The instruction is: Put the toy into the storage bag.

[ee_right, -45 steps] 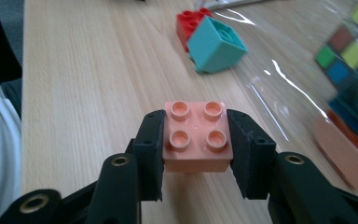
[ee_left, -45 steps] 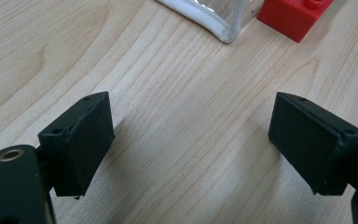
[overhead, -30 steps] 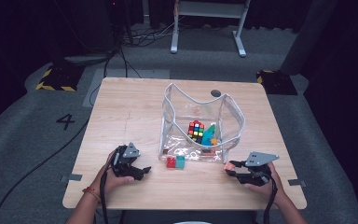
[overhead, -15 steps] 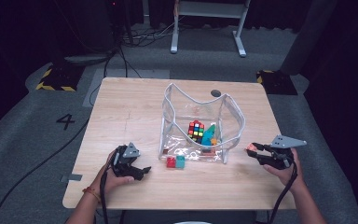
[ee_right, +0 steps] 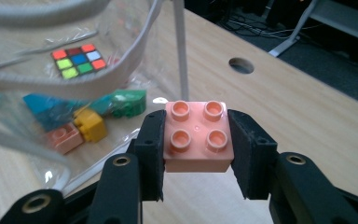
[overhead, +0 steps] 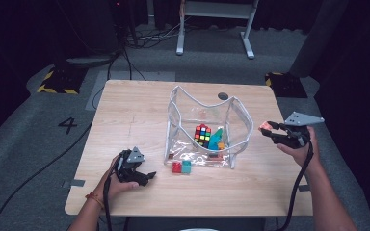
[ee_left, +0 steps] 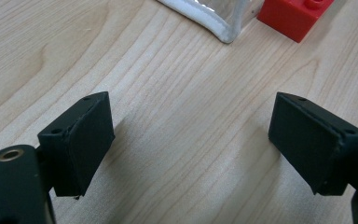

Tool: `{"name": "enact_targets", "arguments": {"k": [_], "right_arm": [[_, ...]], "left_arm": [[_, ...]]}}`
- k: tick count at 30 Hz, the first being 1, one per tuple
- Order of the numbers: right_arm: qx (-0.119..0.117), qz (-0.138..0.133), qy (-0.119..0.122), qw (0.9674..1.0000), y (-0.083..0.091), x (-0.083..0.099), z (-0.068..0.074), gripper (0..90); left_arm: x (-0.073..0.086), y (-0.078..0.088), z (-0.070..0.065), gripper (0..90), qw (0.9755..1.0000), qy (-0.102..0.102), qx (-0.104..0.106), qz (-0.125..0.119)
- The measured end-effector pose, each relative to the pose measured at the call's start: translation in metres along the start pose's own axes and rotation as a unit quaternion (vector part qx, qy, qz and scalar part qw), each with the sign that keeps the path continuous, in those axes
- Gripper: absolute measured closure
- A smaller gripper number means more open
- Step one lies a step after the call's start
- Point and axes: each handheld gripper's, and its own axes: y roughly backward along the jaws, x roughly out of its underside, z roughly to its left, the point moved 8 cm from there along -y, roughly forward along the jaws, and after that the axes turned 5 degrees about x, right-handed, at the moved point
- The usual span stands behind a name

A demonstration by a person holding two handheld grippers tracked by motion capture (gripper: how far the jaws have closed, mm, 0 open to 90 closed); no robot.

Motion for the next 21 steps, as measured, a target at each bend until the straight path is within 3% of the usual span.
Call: {"name": "enact_targets", "arguments": {"k": [5, 10, 21], "right_arm": [[0.0, -0.023, -0.012, 0.9997, 0.006, -0.03, -0.013, 59.4], [0.008, -0.031, 0.004, 0.9995, 0.012, -0.057, -0.021, 59.5], [-0.002, -0.042, 0.026, 0.9988, 0.008, -0.103, -0.008, 59.4]], "left_arm": [[0.0, 0.0, 0.0, 14.1, 1.0, 0.0, 0.0, 0.001], [0.0, 0.0, 0.0, 14.1, 1.0, 0.0, 0.0, 0.001], [0.0, 0.0, 0.0, 13.9, 1.0, 0.0, 0.0, 0.002]]}}
